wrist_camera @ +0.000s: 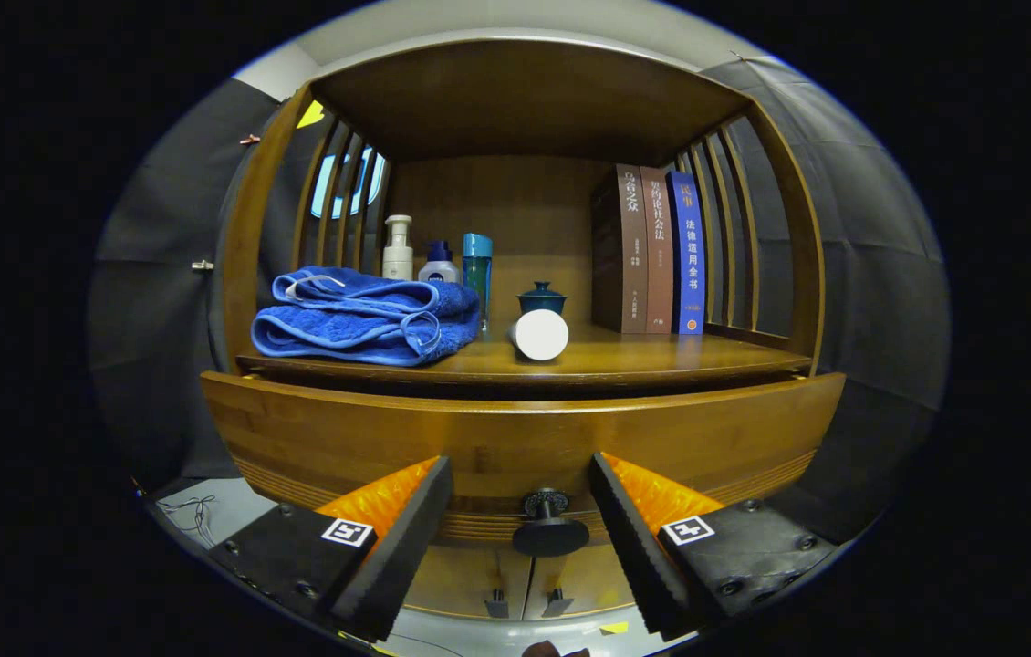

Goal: Pull open the drawer, take out the items inside it, and place them on the countertop above the cabinet.

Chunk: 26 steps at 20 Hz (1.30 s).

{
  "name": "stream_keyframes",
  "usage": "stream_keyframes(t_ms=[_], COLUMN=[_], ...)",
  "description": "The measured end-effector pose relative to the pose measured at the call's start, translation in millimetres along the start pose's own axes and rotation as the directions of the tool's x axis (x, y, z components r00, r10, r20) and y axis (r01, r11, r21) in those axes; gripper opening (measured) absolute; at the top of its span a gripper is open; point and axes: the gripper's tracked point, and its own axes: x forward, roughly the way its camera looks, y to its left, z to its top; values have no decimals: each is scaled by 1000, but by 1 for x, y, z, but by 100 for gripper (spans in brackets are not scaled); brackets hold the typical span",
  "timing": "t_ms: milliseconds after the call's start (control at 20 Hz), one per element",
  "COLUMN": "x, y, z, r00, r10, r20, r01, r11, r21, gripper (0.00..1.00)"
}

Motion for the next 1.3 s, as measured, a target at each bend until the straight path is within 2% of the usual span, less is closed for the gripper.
stream_keyframes(t_ms=[450,600,900,1300], x=[23,13,-36,-89], y=[4,-1,18,34], z=[-6,-7,53,161], r00=[1000,997,999,999], r10=[0,-53,-42,-21], r20=[-25,-50,-14,31], r01=[0,53,41,18], r11=[1000,999,998,997], r21=[1,-2,-38,73], gripper=[99,98,98,98])
